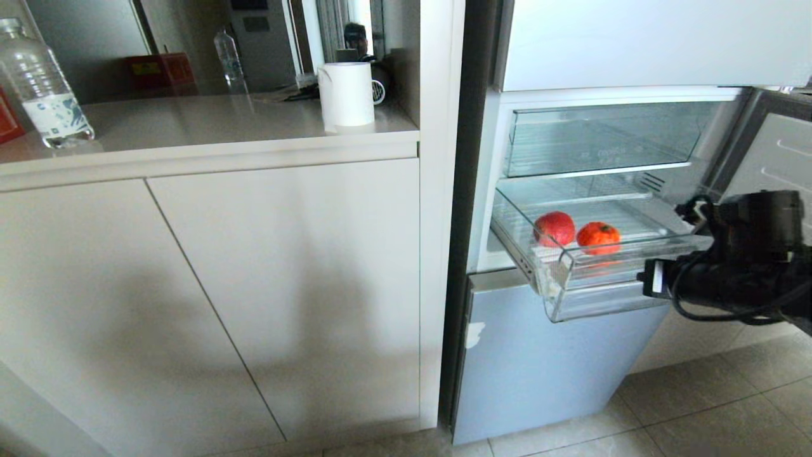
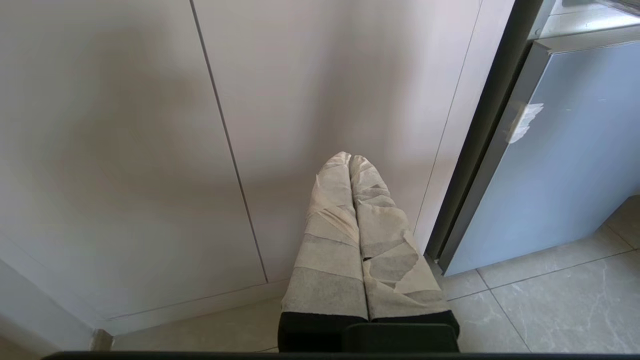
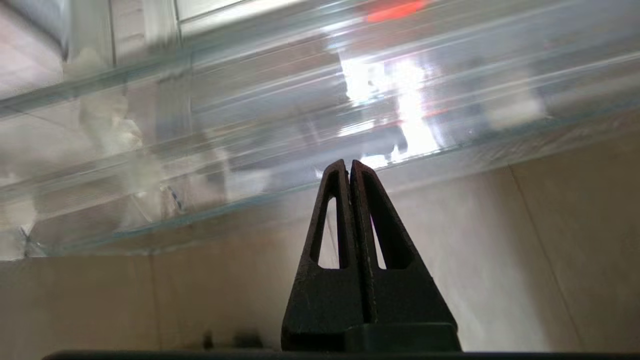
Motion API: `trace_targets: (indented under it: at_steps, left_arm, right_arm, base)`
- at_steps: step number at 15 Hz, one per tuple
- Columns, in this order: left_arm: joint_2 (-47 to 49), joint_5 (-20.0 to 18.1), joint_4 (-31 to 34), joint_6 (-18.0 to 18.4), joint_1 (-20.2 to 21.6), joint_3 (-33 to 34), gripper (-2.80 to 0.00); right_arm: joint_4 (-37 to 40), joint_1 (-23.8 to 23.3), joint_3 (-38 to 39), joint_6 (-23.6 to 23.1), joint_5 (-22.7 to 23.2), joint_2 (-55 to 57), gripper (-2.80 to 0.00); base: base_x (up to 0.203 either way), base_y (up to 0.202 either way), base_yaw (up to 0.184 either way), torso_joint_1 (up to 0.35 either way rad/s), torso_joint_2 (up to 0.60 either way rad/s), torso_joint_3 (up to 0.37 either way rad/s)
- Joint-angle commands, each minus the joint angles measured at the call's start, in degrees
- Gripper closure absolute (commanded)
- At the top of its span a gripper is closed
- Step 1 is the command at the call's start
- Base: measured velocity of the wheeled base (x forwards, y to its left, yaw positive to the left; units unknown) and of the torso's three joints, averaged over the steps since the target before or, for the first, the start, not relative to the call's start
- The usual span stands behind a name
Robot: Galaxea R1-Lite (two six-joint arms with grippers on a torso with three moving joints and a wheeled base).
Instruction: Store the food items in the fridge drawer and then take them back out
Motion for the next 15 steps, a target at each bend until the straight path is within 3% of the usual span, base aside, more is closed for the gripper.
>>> trace_targets:
  at_steps: [1,5,7,11,15]
  left_arm:
    - [0.08,0.0,-0.01,0.0,0.01,0.0,0.0]
    - [0.08,0.0,-0.01,0.0,0.01,0.0,0.0]
    - [-0.01,0.09,-0.01,0.0,0.01,0.0,0.0]
    - [0.08,0.0,-0.01,0.0,0.01,0.0,0.0]
    - [0.08,0.0,-0.01,0.0,0.01,0.0,0.0]
  right_arm:
    - [-3.49,3.08,-9.29,1.8,-1.42,13.18,0.0]
    - [-14.43,7.34,-26.29,5.33,-6.94,27.86,0.0]
    - [-18.29,9.01,-31.11,5.97,-8.87,31.89,0.0]
    - [-18.86,9.31,-21.44,8.22,-9.04,23.24,0.0]
    - [-18.43,9.28,-3.47,7.98,-8.12,0.3,0.0]
  base:
    - [0.0,0.0,0.0,0.0,0.0,0.0]
    - [0.0,0.0,0.0,0.0,0.0,0.0]
    - [0.0,0.0,0.0,0.0,0.0,0.0]
    - [0.0,0.0,0.0,0.0,0.0,0.0]
    - [0.0,0.0,0.0,0.0,0.0,0.0]
